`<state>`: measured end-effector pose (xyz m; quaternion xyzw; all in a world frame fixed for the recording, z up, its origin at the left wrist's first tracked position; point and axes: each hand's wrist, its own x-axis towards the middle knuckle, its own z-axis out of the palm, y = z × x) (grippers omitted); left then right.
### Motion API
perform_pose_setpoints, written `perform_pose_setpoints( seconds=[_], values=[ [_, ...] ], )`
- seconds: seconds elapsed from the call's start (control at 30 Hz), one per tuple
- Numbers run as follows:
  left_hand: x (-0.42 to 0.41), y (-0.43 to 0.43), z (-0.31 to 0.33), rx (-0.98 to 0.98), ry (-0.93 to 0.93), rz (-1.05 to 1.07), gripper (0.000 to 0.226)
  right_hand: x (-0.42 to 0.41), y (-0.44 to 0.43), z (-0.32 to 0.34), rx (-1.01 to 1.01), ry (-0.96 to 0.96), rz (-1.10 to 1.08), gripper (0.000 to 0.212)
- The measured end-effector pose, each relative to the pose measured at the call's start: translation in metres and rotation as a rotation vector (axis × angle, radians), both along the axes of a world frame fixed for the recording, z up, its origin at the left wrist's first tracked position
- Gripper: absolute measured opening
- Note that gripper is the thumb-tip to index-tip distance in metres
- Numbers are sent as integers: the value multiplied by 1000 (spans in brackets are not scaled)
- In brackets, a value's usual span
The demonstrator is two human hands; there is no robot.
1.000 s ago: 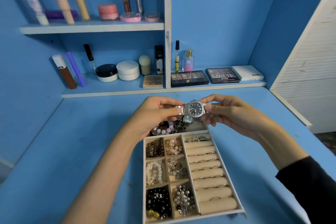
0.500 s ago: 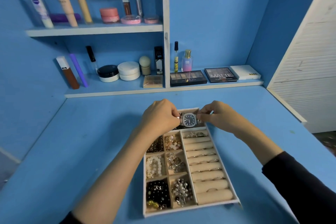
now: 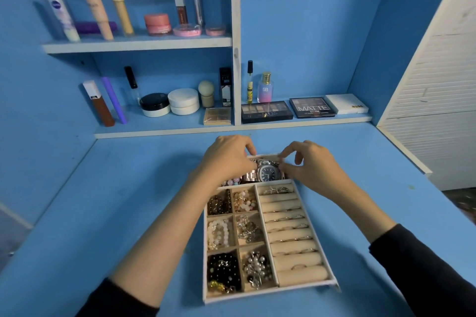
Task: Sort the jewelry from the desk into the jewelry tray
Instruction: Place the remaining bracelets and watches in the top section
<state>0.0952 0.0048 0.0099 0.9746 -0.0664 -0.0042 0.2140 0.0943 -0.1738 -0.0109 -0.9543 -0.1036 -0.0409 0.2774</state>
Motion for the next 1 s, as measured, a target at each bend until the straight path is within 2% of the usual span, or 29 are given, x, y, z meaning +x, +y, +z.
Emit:
perform_pose_setpoints(
  seconds=[0.1,0.27,0.37,0.5,0.6,0.73,0.87,1.0],
  values=[
    [13,6,2,-46,-40,-38,22,-4,-8,-2,179,-8,-62,17],
    [29,10,1,25,136,-170,21,-13,-18,-6,350,33,-113,11],
    [35,12,-1,48,152,-187,18,-16,-20,-6,382,60,-118,10],
    [34,14,-2,94,72,-185,15,-17,-23,-5,415,77,-132,12],
    [32,23,-1,140,8,-104,16,-17,-27,-3,441,91,-157,14],
    [28,56,-3,148,1,107,20,-16,-32,-5,490,100,-211,15],
    [11,76,-5,41,-23,293,20,-19,-31,-12,598,113,-304,25],
    [-11,79,-9,-49,32,379,17,-23,-26,-17,662,175,-302,29]
  ],
)
